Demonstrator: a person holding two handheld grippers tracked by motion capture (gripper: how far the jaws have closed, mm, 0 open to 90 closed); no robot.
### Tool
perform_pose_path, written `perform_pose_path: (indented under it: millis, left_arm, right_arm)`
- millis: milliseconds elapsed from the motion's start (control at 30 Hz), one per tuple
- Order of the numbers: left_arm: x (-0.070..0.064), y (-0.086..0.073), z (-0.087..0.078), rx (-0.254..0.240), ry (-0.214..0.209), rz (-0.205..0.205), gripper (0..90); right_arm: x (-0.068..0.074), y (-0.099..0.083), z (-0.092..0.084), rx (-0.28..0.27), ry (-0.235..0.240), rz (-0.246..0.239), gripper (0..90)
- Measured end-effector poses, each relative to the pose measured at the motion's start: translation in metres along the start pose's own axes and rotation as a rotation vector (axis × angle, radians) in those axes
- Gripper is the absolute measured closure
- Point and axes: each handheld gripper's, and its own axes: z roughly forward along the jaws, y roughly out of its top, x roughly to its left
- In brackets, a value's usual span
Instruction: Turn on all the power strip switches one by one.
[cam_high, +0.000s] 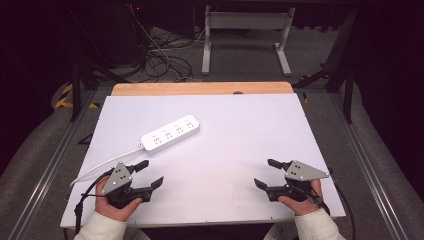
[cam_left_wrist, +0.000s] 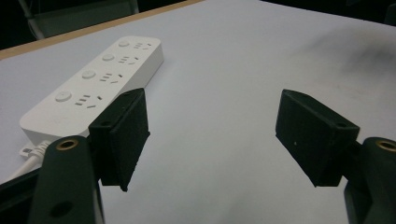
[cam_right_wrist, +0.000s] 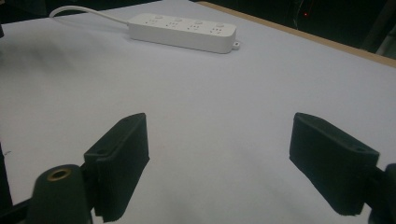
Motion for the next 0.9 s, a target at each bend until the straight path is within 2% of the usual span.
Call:
perform_pose_path:
  millis: [233, 333, 433, 633, 700, 733, 833, 867, 900]
  left_arm:
    - [0.001, 0.002, -0.002, -0.003, -0.023, -0.039, 27.9]
    - [0.001, 0.005, -0.004, 0.002, -0.021, -0.017, 32.1]
    - [0.001, 0.009, -0.007, 0.016, -0.002, 0.03, 38.1]
    - [0.002, 0.013, -0.012, 0.02, -0.017, 0.026, 46.9]
    - [0.002, 0.017, -0.014, 0.025, -0.027, 0.024, 53.2]
    - [0.002, 0.019, -0.014, 0.029, -0.027, 0.022, 60.8]
    - [0.004, 0.025, -0.017, 0.046, -0.041, 0.013, 74.4]
    - [0.004, 0.027, -0.018, 0.051, -0.047, 0.006, 74.4]
    - [0.005, 0.029, -0.019, 0.064, -0.049, 0.008, 84.1]
  right_arm:
    - [0.0, 0.0, 0.001, 0.002, 0.004, -0.002, 22.1]
    - [0.001, -0.001, 0.002, 0.009, 0.006, -0.007, 23.0]
    - [0.001, -0.001, 0.002, 0.014, 0.007, -0.013, 23.7]
    - [0.0, -0.001, 0.003, 0.017, 0.005, -0.01, 23.9]
    - [0.001, -0.001, 0.003, 0.016, 0.003, -0.009, 24.0]
    - [0.001, -0.001, 0.003, 0.016, 0.005, -0.008, 24.0]
    - [0.0, -0.001, 0.003, 0.017, 0.007, -0.006, 24.1]
    - [0.0, -0.001, 0.003, 0.017, 0.007, -0.005, 24.1]
    - [0.001, -0.001, 0.003, 0.015, 0.006, -0.003, 24.2]
